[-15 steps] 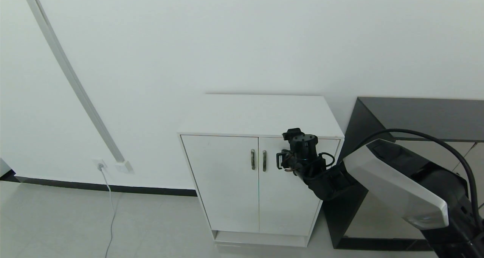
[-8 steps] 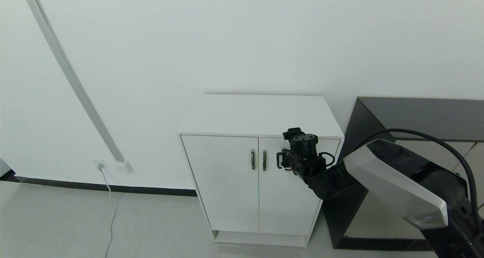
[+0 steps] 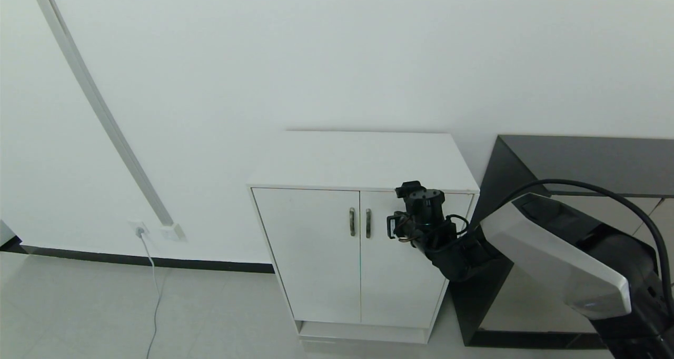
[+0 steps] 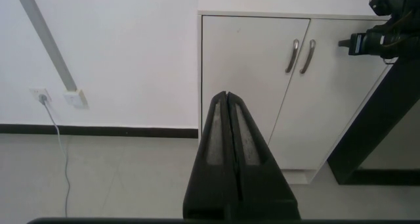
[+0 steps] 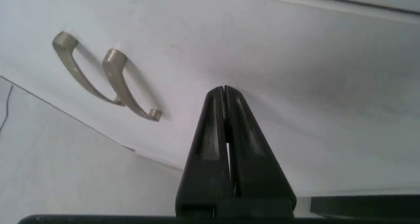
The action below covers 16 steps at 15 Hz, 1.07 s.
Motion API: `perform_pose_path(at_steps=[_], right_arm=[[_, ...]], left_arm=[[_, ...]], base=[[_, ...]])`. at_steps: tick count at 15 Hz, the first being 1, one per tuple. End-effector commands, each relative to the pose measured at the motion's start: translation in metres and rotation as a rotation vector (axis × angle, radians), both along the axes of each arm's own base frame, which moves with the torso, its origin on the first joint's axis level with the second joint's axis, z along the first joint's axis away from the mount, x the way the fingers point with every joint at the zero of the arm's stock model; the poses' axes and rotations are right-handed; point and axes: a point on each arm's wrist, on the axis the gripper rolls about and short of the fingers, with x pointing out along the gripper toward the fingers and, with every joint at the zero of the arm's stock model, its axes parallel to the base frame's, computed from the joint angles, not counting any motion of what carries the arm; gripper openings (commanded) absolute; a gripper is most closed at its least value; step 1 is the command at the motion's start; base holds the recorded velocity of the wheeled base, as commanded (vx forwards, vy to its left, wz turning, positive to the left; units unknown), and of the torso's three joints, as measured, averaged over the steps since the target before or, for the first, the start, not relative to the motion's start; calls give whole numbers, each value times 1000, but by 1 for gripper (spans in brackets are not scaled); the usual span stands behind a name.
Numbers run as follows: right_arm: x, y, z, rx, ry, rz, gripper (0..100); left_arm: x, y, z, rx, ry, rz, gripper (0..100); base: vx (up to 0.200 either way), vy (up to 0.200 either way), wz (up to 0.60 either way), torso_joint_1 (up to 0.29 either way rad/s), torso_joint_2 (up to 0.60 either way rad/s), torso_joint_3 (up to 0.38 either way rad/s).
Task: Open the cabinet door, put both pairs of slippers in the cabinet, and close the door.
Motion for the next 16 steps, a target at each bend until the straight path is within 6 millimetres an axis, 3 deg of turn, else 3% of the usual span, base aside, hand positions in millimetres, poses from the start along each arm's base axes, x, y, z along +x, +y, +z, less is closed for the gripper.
perform_pose_path(at_steps=[1,7,16], right_arm=[[-10,-3,16,6,-10,5,0],[-45,-21,38,6,-10,12,0],[-133,-110,75,-15,10,-104,0]], left_arm=[[0,0,0,0,1,1,0],[0,0,0,-2,1,1,0],[0,0,0,-3,1,1,0]], base=[[0,0,0,0,0,0],[0,0,0,0,0,0],[0,0,0,0,0,0]])
